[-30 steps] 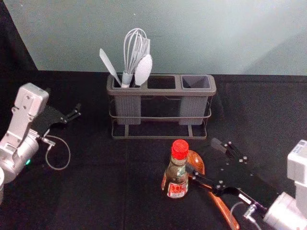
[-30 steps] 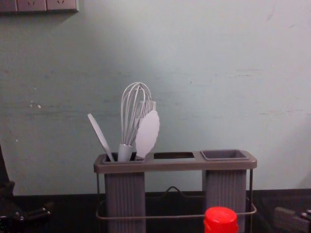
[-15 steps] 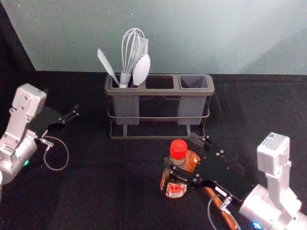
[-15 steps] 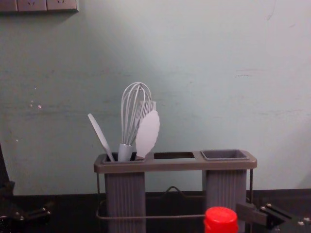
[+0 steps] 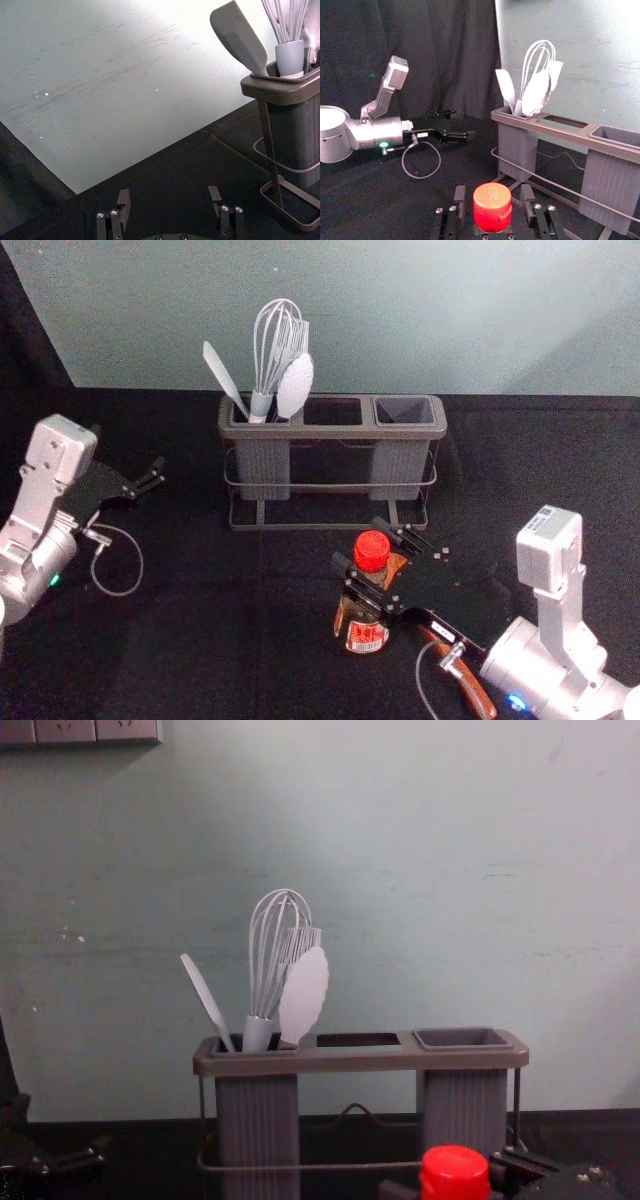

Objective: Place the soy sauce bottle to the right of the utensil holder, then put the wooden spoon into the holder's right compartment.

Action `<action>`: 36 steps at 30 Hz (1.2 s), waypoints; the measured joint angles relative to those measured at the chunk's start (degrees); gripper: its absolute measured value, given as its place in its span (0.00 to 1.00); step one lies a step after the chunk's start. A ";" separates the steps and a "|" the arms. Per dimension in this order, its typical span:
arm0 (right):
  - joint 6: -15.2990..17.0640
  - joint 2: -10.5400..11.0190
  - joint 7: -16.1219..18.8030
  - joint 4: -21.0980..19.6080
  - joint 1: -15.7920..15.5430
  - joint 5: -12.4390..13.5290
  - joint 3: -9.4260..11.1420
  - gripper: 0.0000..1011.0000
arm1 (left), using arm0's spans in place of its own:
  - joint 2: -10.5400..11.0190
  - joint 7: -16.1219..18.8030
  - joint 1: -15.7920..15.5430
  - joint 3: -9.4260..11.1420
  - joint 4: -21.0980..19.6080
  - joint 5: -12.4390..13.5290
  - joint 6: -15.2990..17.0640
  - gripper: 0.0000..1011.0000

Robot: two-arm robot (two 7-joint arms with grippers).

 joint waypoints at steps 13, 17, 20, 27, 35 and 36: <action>0.70 -1.40 1.57 -0.77 -1.06 -0.72 1.65 0.38 | 0.00 0.00 0.00 0.00 0.00 0.00 0.00 1.00; 0.83 -1.56 2.04 -2.23 -1.78 -0.39 2.57 0.38 | 0.00 0.00 0.00 0.00 0.00 0.00 0.00 1.00; 0.89 -1.51 2.22 -3.16 -2.09 -0.31 2.95 0.38 | 0.00 0.00 0.00 0.00 0.00 0.00 0.00 1.00; 1.01 -1.08 2.19 -5.40 -3.06 0.13 4.99 0.38 | 0.00 0.00 0.00 0.00 0.00 0.00 0.00 1.00; 0.20 -0.12 1.07 -6.26 -4.89 1.54 9.79 0.38 | 0.00 0.00 0.00 0.00 0.00 0.00 0.00 1.00; 0.13 -0.05 0.99 -6.26 -5.05 1.66 10.30 0.38 | 0.00 0.00 0.00 0.00 0.00 0.00 0.00 1.00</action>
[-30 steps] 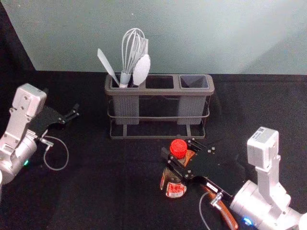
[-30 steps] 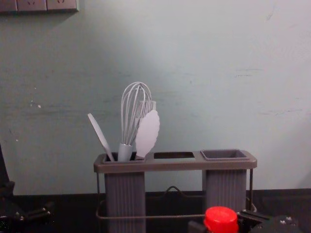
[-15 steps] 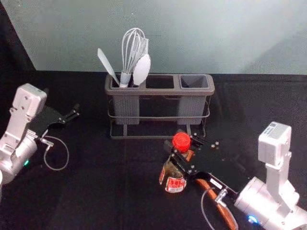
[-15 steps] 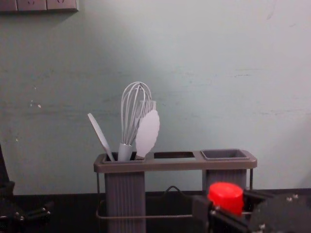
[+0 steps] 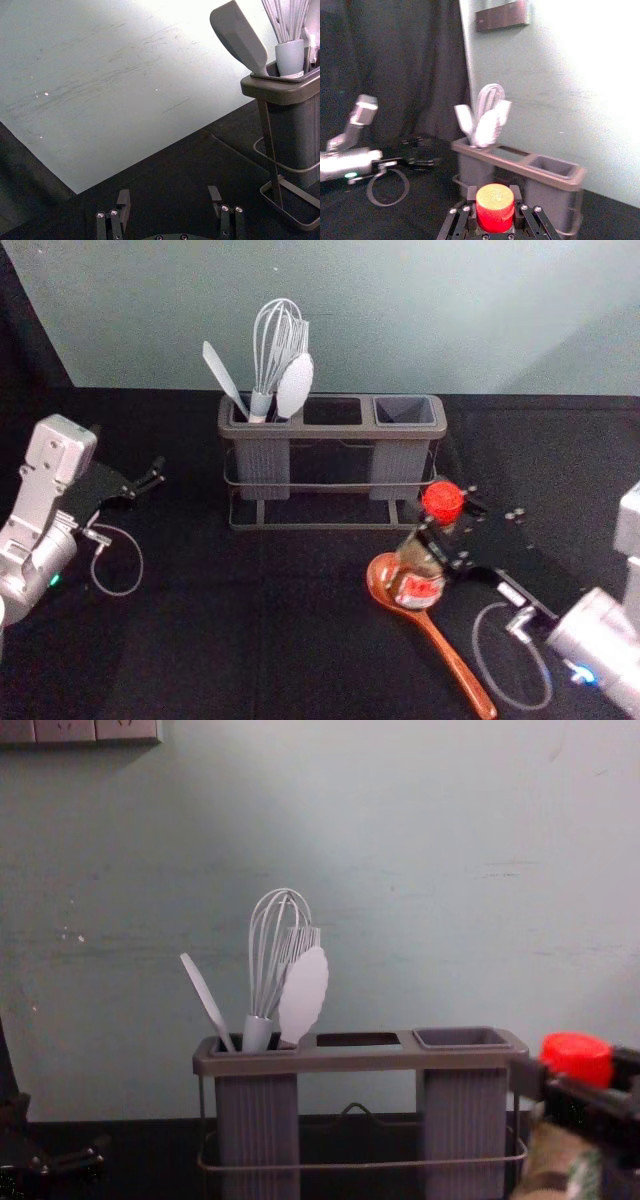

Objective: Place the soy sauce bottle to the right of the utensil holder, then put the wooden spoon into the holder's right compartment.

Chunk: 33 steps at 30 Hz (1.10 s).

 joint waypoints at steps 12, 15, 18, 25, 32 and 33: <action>0.34 0.00 -0.98 4.07 1.41 1.52 5.88 0.38 | 0.00 0.00 0.00 0.00 0.00 0.00 0.00 1.00; 0.70 -0.26 -0.87 6.13 3.25 1.59 6.18 0.38 | 0.00 0.00 0.00 0.00 0.00 0.00 0.00 1.00; 0.97 -0.46 0.01 8.46 5.48 2.01 6.05 0.38 | 0.00 0.00 0.00 0.00 0.00 0.00 0.00 1.00; 1.17 -1.05 1.00 13.04 9.99 1.91 4.93 0.38 | 0.00 0.00 0.01 0.00 0.00 0.00 0.00 1.00; 1.72 -1.92 0.92 16.76 13.87 0.97 3.92 0.38 | 0.00 0.00 0.00 0.00 0.00 0.00 0.00 1.00; 1.87 -2.11 0.80 17.49 14.58 0.71 3.76 0.38 | 0.00 0.00 0.00 0.00 0.00 0.00 0.00 1.00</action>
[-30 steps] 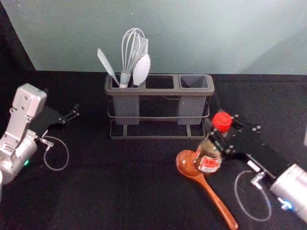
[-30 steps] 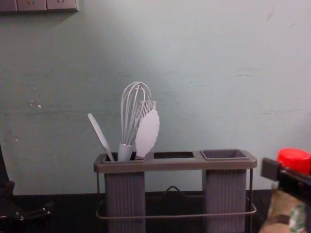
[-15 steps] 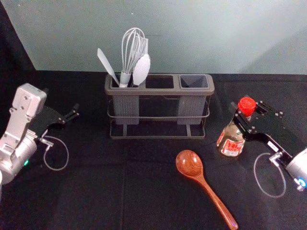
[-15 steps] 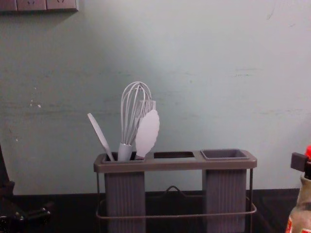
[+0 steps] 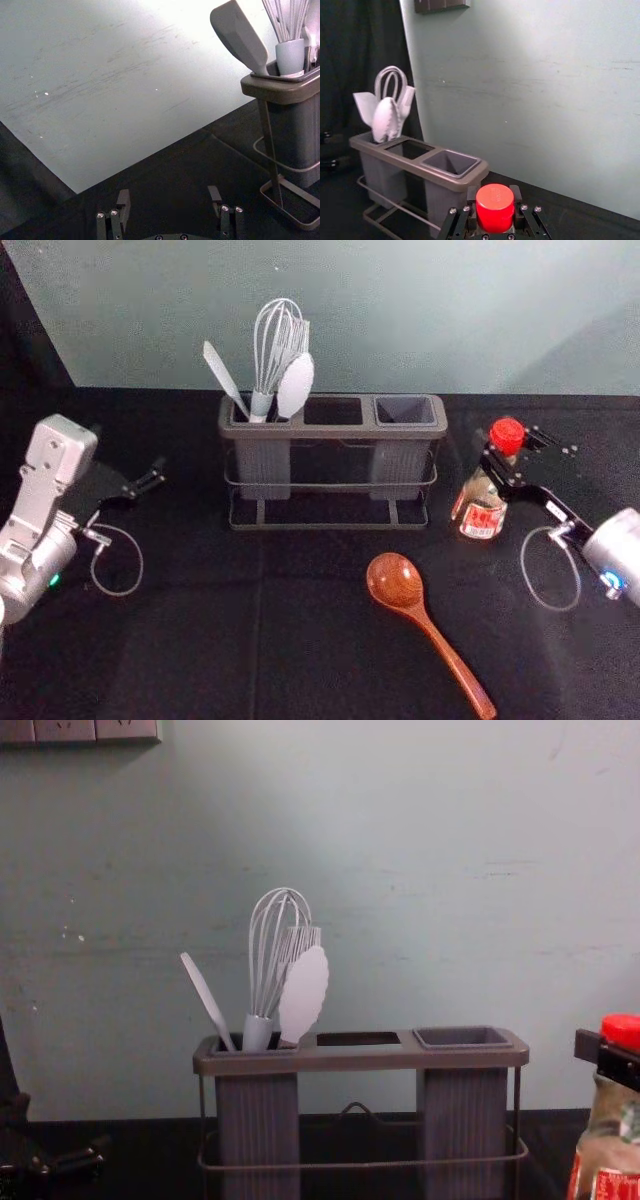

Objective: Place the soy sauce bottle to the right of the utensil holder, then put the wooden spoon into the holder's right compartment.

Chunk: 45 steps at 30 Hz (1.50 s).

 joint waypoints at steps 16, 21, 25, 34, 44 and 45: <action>-0.76 -2.97 -0.71 8.00 6.65 -1.89 -1.46 0.38 | 0.00 0.00 0.00 0.00 0.00 0.00 0.00 1.00; -1.68 -3.74 -0.13 9.97 7.96 -1.71 -1.59 0.38 | 0.00 0.00 0.00 0.00 0.00 0.00 0.00 1.00; -2.43 -4.36 0.47 11.86 9.11 -1.37 -1.70 0.38 | 0.00 0.00 0.00 0.00 0.00 0.00 0.00 1.00; -2.78 -5.05 1.47 14.79 11.10 -0.89 -2.16 0.38 | 0.00 0.00 0.00 0.00 0.00 0.00 0.00 1.00; -3.38 -5.66 2.00 17.58 12.79 -0.94 -2.85 0.38 | 0.00 0.00 0.00 0.00 0.00 0.00 0.00 1.00; -3.39 -5.72 2.02 17.73 12.86 -0.94 -2.88 0.38 | 0.00 0.00 0.00 0.00 0.00 0.00 0.00 1.00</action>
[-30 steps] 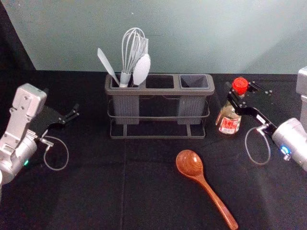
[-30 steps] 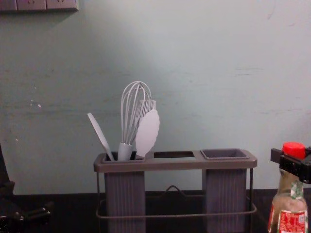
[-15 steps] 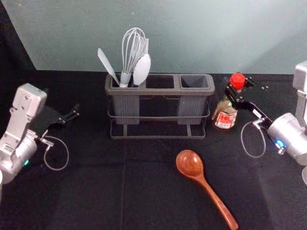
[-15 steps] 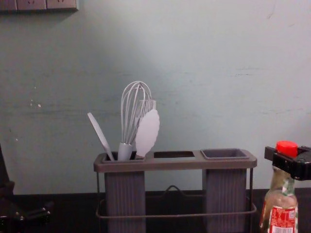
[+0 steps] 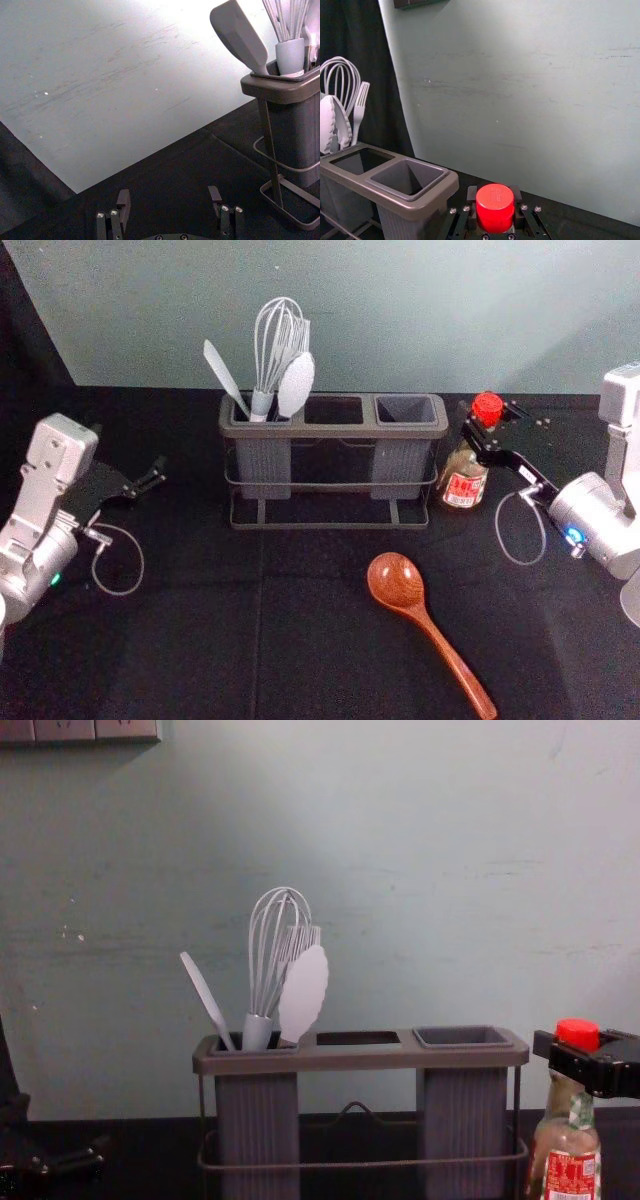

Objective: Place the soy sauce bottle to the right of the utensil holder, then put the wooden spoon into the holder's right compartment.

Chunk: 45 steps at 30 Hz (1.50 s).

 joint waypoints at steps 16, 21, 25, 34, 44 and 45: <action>0.01 -0.37 0.02 0.74 0.23 -0.02 -0.33 0.38 | 0.00 0.00 0.00 0.00 0.00 0.00 0.00 1.00; 0.03 -0.43 -0.01 0.85 0.31 -0.04 -0.34 0.38 | 0.00 0.00 0.00 0.00 0.00 0.00 0.00 1.00; 0.02 -0.46 -0.08 0.85 0.27 -0.04 -0.25 0.38 | 0.00 0.00 0.00 0.00 0.00 0.00 0.00 1.00; -0.03 -0.25 -0.34 0.22 -0.20 0.03 0.15 0.43 | 0.00 0.00 0.00 0.00 0.00 0.00 0.00 1.00; 0.60 1.21 -1.66 -6.48 -3.28 0.59 2.07 0.74 | 0.00 0.00 0.00 0.00 0.00 0.00 0.00 1.00; 0.60 1.21 -1.66 -6.48 -3.28 0.59 2.07 0.76 | 0.00 0.00 0.00 0.00 0.00 0.00 0.00 1.00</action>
